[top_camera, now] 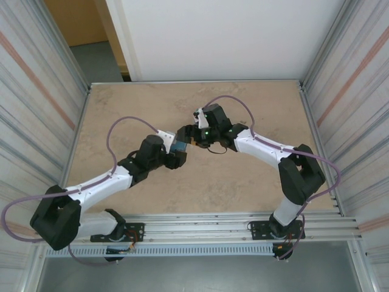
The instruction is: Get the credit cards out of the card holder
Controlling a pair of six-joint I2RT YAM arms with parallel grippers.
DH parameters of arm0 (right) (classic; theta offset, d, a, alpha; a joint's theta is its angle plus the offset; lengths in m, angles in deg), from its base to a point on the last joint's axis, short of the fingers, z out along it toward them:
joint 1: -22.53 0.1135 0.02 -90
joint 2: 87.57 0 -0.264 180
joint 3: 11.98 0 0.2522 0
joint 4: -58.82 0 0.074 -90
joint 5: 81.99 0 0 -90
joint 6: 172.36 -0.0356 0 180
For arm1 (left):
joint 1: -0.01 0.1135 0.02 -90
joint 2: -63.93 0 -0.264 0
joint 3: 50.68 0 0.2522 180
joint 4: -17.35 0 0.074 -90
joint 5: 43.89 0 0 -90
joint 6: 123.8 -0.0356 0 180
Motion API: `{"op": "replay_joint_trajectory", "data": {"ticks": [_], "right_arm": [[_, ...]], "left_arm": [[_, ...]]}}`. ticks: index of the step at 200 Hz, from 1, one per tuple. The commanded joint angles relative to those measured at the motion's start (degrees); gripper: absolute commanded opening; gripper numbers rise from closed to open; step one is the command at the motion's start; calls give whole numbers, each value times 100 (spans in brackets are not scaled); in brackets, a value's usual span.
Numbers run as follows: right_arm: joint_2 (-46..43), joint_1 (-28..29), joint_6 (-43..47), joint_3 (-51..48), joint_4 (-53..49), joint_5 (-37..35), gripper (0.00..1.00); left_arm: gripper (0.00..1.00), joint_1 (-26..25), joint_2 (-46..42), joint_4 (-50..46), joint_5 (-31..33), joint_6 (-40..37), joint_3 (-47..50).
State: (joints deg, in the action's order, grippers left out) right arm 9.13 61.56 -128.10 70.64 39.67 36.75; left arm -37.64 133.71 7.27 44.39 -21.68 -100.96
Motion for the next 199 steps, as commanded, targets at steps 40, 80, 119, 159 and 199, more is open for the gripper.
{"op": "replay_joint_trajectory", "data": {"ticks": [40, 80, 119, 159, 199], "right_arm": [[-39, 101, -136, 131, 82, 1, 67], [-182, 111, -50, 76, 30, -131, 36], [-379, 56, 183, 94, -103, -242, 14], [-771, -252, 426, -86, -133, -118, 10], [-1190, -779, 698, -282, -304, 420, 10]], "left_arm": [[72, -58, -495, 572, -153, -184, 97], [74, -67, -499, 550, -205, -166, 66], [98, -67, -670, 402, -345, -82, 83], [99, -61, -1383, 366, -247, 322, 426], [99, 618, -1308, -91, -1087, 1097, 127]]}}
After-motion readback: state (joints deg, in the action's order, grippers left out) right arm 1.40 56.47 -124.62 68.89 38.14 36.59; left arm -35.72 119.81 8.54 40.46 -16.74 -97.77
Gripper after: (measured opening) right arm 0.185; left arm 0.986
